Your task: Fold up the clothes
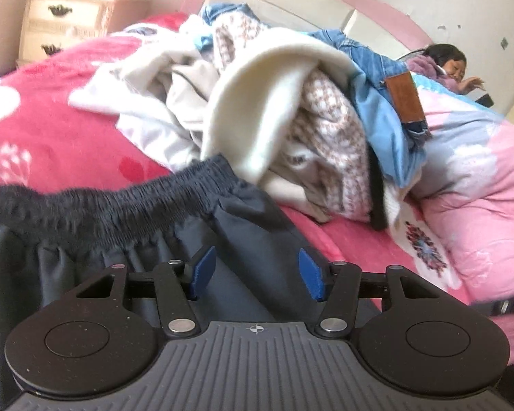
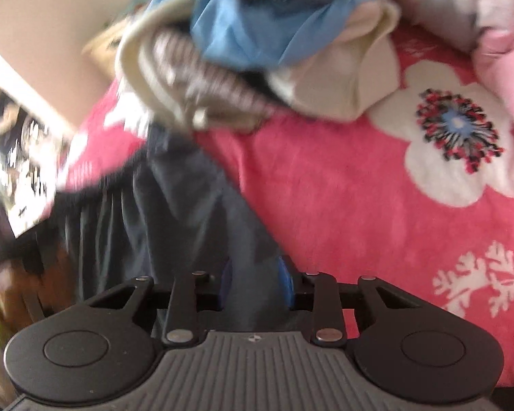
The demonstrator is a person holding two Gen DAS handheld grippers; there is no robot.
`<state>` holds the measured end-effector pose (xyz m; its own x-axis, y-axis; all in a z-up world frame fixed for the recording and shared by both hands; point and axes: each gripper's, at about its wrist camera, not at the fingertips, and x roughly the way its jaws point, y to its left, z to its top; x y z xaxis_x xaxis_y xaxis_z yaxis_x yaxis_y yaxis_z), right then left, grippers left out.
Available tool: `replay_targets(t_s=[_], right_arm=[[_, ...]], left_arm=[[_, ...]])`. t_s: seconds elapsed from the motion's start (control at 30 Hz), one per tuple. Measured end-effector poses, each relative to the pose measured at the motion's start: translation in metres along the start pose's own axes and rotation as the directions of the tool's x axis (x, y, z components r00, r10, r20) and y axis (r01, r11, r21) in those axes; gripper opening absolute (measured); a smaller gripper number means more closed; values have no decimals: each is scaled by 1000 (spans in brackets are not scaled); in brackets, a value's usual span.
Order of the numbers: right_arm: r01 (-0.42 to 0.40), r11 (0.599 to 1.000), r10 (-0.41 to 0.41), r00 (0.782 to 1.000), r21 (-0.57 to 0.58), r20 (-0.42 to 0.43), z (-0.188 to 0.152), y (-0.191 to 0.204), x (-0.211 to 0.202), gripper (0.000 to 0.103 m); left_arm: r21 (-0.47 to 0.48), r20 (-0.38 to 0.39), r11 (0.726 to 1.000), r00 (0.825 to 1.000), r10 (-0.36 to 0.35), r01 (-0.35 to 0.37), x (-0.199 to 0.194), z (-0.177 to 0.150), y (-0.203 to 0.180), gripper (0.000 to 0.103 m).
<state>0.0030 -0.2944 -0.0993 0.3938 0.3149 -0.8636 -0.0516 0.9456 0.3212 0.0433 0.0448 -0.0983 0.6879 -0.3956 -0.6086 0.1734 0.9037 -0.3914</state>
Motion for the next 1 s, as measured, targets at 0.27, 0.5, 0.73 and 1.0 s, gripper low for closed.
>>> replay_targets(t_s=[0.27, 0.5, 0.73, 1.0], right_arm=[[120, 993, -121, 989, 22, 85, -45, -66, -61, 31], [32, 999, -31, 999, -44, 36, -47, -72, -57, 40], [-68, 997, 62, 988, -40, -139, -32, -85, -7, 42], [-136, 985, 111, 972, -109, -209, -21, -86, -1, 42]], left_arm=[[139, -107, 988, 991, 76, -60, 70, 11, -31, 51], [132, -27, 984, 992, 122, -118, 34, 12, -64, 61], [213, -140, 974, 989, -52, 81, -28, -32, -115, 61], [262, -372, 926, 914, -162, 271, -29, -109, -163, 60]])
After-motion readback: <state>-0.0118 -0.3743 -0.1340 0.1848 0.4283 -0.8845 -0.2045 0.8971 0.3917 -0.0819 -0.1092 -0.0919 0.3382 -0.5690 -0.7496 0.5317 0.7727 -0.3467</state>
